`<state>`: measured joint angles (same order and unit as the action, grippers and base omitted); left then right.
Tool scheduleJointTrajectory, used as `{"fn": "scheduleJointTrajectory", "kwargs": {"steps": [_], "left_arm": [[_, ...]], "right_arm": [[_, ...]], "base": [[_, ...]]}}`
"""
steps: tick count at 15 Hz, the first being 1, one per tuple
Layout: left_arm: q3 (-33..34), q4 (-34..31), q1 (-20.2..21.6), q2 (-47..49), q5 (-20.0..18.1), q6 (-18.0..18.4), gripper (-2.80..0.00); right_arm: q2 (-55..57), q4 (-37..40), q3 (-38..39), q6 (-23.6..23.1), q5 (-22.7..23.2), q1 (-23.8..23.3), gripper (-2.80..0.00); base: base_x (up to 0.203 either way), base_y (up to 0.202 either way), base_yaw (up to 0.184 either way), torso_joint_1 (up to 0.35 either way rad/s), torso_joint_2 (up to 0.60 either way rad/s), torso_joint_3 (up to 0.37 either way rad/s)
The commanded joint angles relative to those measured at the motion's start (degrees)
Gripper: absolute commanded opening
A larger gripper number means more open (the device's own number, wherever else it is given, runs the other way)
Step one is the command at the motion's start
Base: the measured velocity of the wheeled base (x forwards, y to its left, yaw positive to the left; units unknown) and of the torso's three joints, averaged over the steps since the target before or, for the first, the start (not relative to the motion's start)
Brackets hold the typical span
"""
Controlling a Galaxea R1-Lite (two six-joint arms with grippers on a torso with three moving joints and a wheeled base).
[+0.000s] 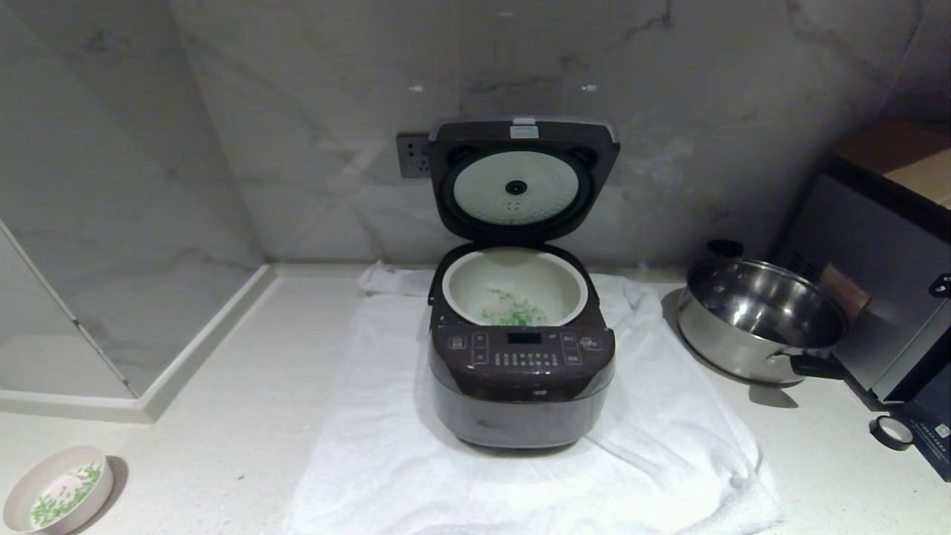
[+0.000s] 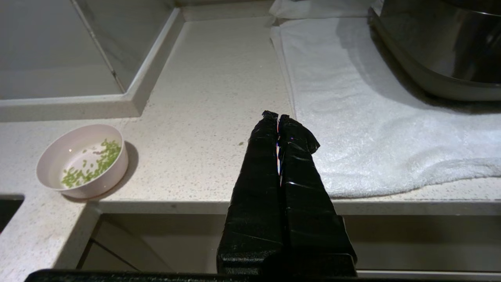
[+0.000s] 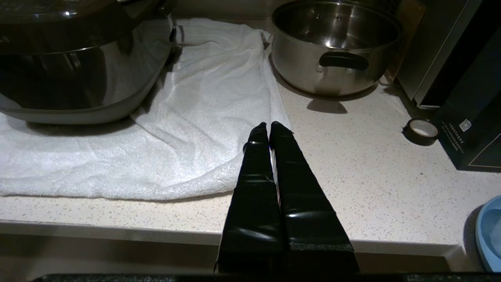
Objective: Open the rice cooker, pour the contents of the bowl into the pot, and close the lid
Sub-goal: Pour the water from the bowl into the rice cooker
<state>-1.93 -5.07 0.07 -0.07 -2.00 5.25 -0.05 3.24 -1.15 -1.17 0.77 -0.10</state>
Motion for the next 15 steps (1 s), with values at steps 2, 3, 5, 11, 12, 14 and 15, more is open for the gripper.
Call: {"fn": "scheduleJointTrajectory", "kwargs": {"steps": [2,3,5,11,12,14,15], "left_arm": [[0.04,-0.03,-0.02,-0.10,0.04,-0.07,-2.80],[0.02,-0.03,-0.07,-0.19,0.07,-0.07,-2.80],[0.07,-0.03,0.00,-0.19,0.23,-0.07,-2.80],[-0.01,-0.03,-0.07,-0.19,0.51,-2.99,-2.80],[-0.01,-0.03,-0.07,-0.19,0.60,-3.36,-2.80],[-0.29,-0.41,0.00,-0.19,2.13,-3.47,-2.80],[-0.71,-1.43,0.07,0.39,2.80,-3.71,-2.80]], "right_arm": [[0.05,0.09,0.00,-0.06,0.02,0.01,-2.80],[0.05,0.09,-0.08,-0.06,0.02,-0.08,-2.80],[0.05,0.02,-0.08,0.73,-0.76,0.01,-2.80],[0.04,0.07,-0.08,0.90,-0.86,0.01,-2.80],[0.05,0.10,0.00,0.90,-0.86,-0.08,-2.80],[0.01,0.01,-0.08,0.91,-0.86,0.01,-2.80],[0.04,0.09,-0.08,0.90,-0.86,-0.07,-2.80]], "base": [[0.000,0.000,0.000,0.000,0.00,0.000],[0.000,0.000,0.000,0.000,0.00,0.000],[0.000,0.000,0.000,0.000,0.00,0.000],[0.000,0.000,0.000,0.000,0.00,0.000],[0.000,0.000,0.000,0.000,0.00,0.000],[0.000,0.000,0.000,0.000,0.00,0.000],[0.000,0.000,0.000,0.000,0.00,0.000]]}}
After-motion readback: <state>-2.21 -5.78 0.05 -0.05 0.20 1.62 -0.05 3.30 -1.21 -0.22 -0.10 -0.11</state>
